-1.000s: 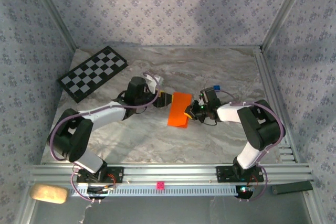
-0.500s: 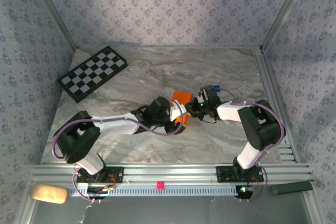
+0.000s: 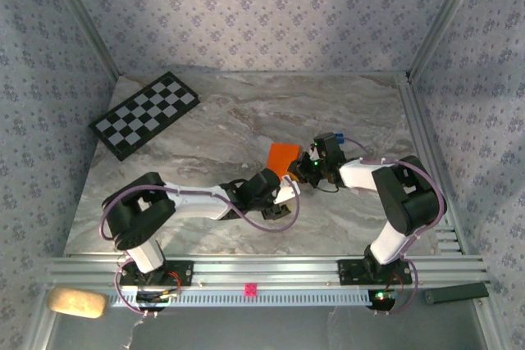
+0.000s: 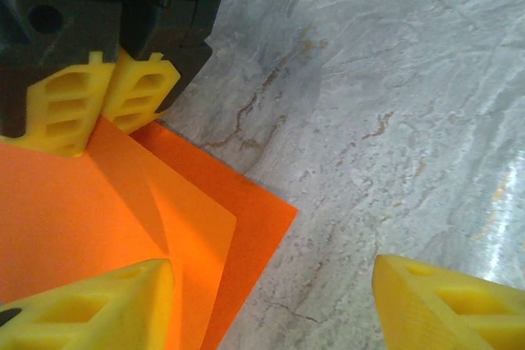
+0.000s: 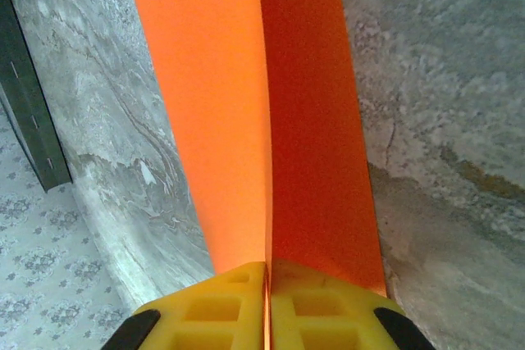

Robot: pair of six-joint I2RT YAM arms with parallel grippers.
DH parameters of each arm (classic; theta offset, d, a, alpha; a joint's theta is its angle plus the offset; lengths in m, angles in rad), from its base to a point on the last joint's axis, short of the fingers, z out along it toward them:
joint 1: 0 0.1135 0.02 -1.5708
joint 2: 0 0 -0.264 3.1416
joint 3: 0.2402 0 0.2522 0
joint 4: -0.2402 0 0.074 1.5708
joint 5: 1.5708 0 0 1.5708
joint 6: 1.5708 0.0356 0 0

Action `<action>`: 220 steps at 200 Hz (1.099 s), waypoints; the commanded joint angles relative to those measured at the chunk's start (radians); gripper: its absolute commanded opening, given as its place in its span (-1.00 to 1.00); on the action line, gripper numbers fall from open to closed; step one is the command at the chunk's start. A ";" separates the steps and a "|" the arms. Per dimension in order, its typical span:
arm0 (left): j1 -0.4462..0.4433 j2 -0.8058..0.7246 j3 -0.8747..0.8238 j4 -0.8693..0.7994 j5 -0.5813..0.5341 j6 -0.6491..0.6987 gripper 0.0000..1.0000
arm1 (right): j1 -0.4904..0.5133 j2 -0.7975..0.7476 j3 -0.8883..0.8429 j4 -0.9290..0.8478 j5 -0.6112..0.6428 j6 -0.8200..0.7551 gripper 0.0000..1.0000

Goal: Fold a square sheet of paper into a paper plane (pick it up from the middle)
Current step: Fold the triangle a second time at the center of the table.

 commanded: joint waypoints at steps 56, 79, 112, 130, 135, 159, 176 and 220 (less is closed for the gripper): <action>-0.004 0.056 0.052 0.045 -0.077 0.059 0.13 | -0.008 -0.022 0.014 -0.019 -0.011 -0.011 -0.79; -0.004 0.059 0.057 0.051 -0.084 0.067 0.05 | -0.008 -0.024 0.011 -0.018 -0.012 -0.011 -0.79; -0.004 0.056 0.055 0.076 -0.101 0.071 0.02 | -0.008 -0.026 0.010 -0.018 -0.011 -0.011 -0.79; -0.004 0.062 0.059 0.072 -0.102 0.076 -0.02 | -0.008 -0.027 0.008 -0.017 -0.010 -0.011 -0.80; -0.004 0.062 0.058 0.072 -0.103 0.076 -0.04 | -0.008 -0.025 0.008 -0.017 -0.009 -0.011 -0.79; -0.004 0.061 0.059 0.077 -0.098 0.082 -0.21 | -0.008 -0.024 0.007 -0.018 -0.010 -0.010 -0.79; -0.004 0.059 0.059 0.066 -0.098 0.083 -0.32 | -0.008 -0.028 0.006 -0.017 -0.009 -0.011 -0.79; -0.004 0.052 0.057 0.087 -0.117 0.083 -0.33 | -0.010 -0.031 0.001 -0.018 -0.009 -0.011 -0.79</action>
